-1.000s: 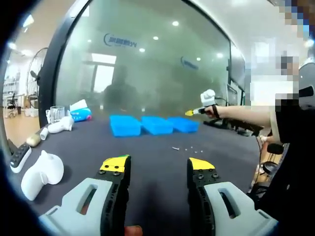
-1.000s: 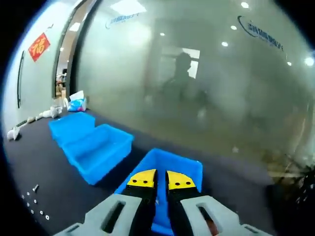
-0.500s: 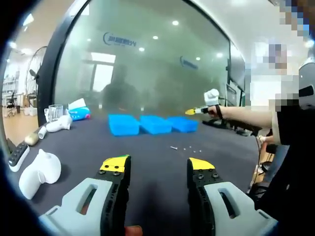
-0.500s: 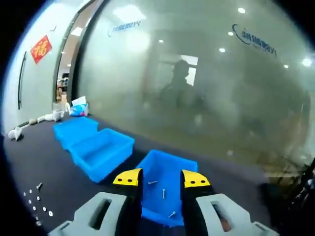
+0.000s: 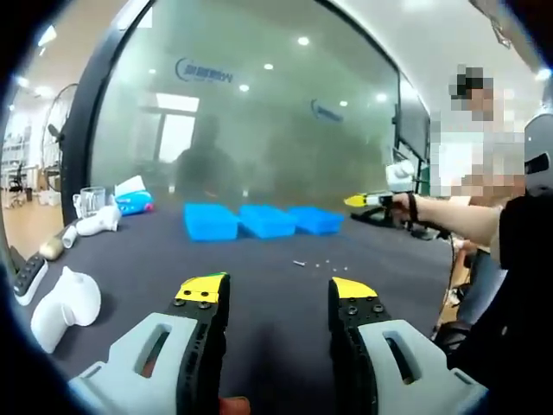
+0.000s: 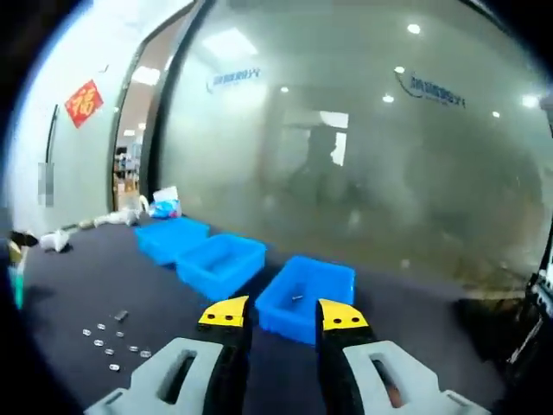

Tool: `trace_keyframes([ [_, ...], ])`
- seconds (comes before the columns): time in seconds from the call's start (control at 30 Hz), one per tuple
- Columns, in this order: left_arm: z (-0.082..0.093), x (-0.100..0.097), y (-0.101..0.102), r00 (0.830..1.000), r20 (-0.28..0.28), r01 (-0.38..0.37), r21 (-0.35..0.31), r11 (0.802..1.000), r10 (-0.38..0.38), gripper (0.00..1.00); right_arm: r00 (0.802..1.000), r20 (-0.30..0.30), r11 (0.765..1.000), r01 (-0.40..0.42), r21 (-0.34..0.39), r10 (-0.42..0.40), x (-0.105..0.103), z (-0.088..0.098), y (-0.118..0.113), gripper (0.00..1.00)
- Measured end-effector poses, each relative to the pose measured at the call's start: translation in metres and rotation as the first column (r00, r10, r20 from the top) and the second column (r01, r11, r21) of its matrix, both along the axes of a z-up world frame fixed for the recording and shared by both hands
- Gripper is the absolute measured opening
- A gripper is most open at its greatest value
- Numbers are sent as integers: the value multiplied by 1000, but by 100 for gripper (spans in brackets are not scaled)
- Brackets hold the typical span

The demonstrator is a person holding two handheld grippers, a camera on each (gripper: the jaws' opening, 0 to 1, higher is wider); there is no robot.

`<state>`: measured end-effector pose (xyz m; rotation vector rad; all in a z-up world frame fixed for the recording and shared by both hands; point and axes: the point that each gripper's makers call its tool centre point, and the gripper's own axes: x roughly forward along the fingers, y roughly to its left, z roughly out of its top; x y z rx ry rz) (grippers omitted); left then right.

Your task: Sort the screws, nuts, and washers into the corresponding bins

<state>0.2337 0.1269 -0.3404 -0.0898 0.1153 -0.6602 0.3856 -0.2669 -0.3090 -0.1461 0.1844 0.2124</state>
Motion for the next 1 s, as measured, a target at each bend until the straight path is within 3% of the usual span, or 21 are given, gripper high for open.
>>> trace_keyframes([
  [0.4,2,-1,-4,1000,1,9,14,1000,-9,45,997,70,992,-34,124,25,-95,-7,8,24],
  [0.5,1,-1,-6,1000,0,15,20,1000,-15,45,998,65,987,-32,156,22,-112,-15,7,24],
  [0.7,3,-3,-7,1000,5,22,23,999,-22,45,997,74,990,-35,136,25,-145,-28,7,24],
  [0.87,3,-3,-3,1000,5,13,29,1000,-13,45,999,42,982,-9,189,1,-171,-43,2,24],
  [1.0,2,-3,-2,1000,3,8,28,1000,-8,45,1000,18,980,3,199,-7,-179,-49,1,24],
])
